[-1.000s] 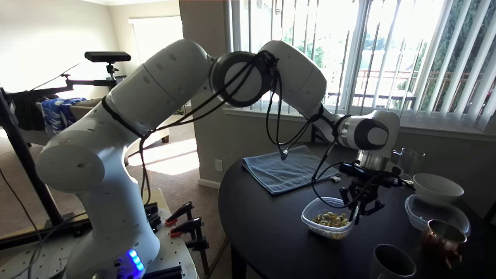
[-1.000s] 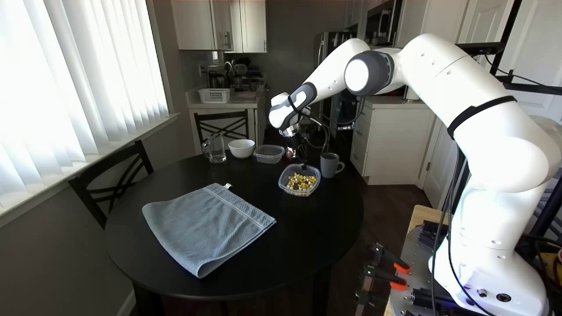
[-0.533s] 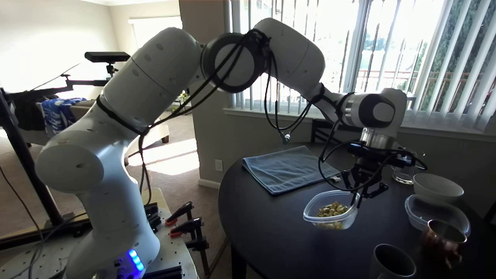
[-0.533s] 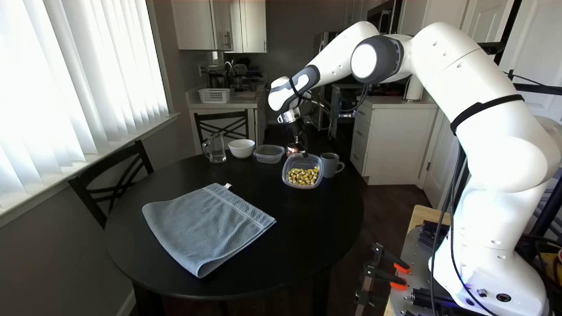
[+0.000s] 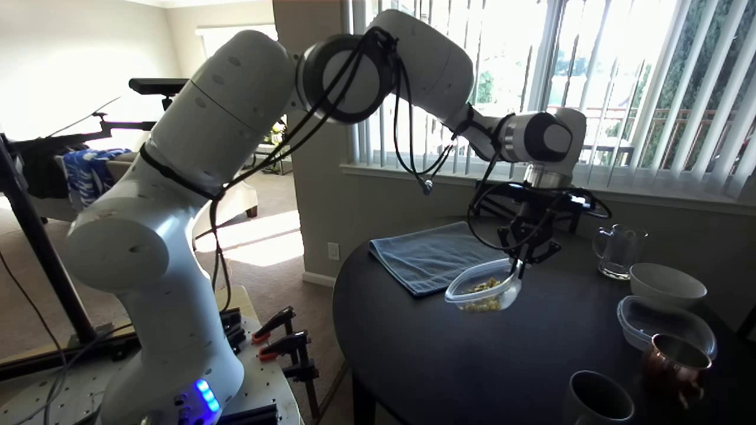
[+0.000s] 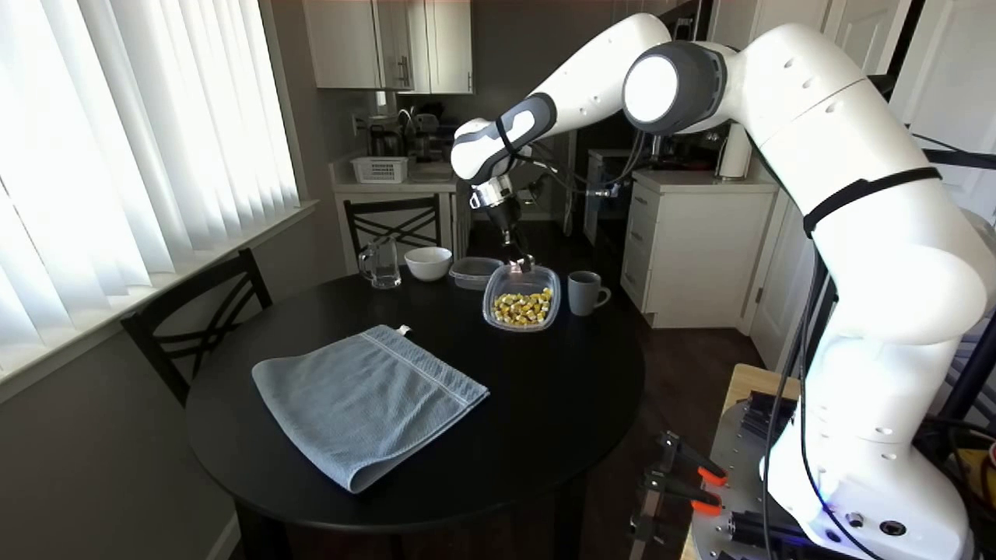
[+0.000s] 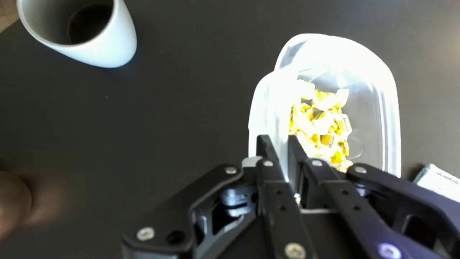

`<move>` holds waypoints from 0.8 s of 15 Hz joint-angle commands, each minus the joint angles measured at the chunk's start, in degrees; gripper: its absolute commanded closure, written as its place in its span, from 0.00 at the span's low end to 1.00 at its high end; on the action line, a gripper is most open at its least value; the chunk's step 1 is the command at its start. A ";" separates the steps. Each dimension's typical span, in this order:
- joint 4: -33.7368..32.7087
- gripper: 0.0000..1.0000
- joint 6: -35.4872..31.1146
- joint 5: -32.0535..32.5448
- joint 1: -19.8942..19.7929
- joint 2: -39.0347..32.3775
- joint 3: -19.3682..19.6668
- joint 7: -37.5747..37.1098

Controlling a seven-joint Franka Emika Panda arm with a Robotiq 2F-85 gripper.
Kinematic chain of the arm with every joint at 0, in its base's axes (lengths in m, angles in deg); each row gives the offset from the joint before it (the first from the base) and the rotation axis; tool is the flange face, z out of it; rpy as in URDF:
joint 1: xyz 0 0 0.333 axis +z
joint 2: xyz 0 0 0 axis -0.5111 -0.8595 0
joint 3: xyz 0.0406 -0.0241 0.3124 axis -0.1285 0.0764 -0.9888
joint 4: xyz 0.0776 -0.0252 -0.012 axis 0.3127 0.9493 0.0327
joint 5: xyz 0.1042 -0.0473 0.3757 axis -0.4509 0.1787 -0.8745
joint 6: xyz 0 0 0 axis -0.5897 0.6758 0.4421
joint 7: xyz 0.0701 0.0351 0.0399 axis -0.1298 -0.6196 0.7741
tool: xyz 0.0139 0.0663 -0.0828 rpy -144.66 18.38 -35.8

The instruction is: Pour the contents from the bowl onto the towel

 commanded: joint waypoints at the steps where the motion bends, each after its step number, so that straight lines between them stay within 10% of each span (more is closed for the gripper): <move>1: 3.59 0.94 -0.94 -1.29 4.83 5.72 -0.93 -10.70; 12: 6.03 0.95 -12.84 9.45 21.60 7.60 2.10 -44.30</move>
